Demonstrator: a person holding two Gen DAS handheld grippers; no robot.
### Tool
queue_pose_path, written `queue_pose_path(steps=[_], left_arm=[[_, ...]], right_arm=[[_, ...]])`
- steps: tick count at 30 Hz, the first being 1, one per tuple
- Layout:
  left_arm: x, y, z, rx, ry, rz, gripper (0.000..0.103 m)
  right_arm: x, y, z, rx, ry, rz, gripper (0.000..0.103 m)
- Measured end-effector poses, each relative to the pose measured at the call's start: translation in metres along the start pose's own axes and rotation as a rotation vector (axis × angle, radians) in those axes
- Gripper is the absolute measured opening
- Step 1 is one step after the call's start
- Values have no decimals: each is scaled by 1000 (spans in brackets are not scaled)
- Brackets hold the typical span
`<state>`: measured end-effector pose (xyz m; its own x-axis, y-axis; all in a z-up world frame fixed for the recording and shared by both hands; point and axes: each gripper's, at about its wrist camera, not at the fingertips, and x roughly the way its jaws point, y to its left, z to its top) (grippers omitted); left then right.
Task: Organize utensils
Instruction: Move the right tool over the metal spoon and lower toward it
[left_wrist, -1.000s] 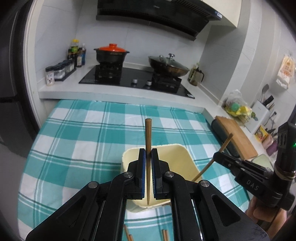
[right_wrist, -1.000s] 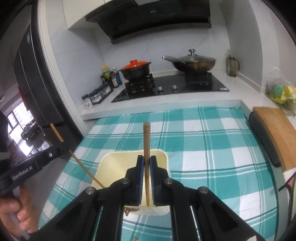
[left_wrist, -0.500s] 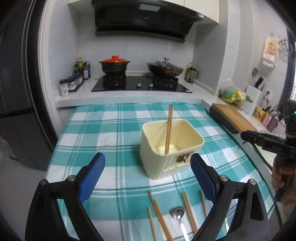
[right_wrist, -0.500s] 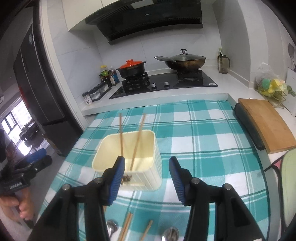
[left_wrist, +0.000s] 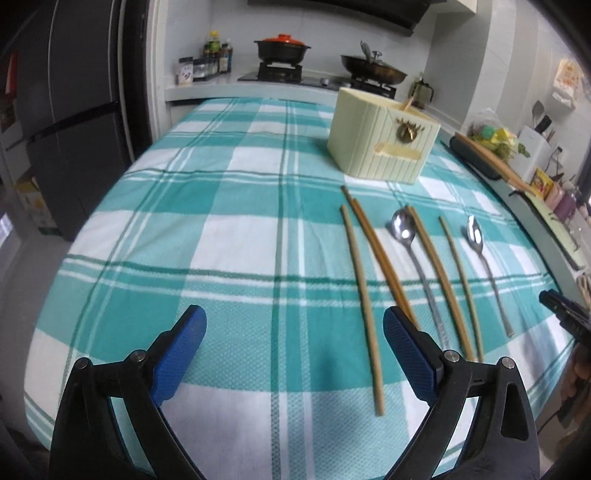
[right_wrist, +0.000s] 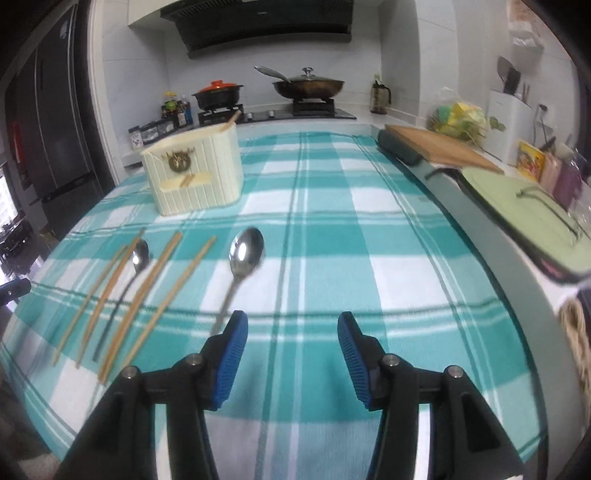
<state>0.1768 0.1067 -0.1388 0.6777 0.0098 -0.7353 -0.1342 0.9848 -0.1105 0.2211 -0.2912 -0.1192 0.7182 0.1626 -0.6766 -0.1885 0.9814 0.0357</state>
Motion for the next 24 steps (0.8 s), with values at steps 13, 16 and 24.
queue_pose_path(steps=[13,16,24], left_arm=[[20,6,-22,74,32,136,101],[26,7,-28,60,62,113,101],[31,6,-33,45,88,95,102]], right_arm=[[29,2,-35,-7,90,-92,54],[29,4,-37,-15,81,-115,59],[30,-2,-37,9,81,-119,68]])
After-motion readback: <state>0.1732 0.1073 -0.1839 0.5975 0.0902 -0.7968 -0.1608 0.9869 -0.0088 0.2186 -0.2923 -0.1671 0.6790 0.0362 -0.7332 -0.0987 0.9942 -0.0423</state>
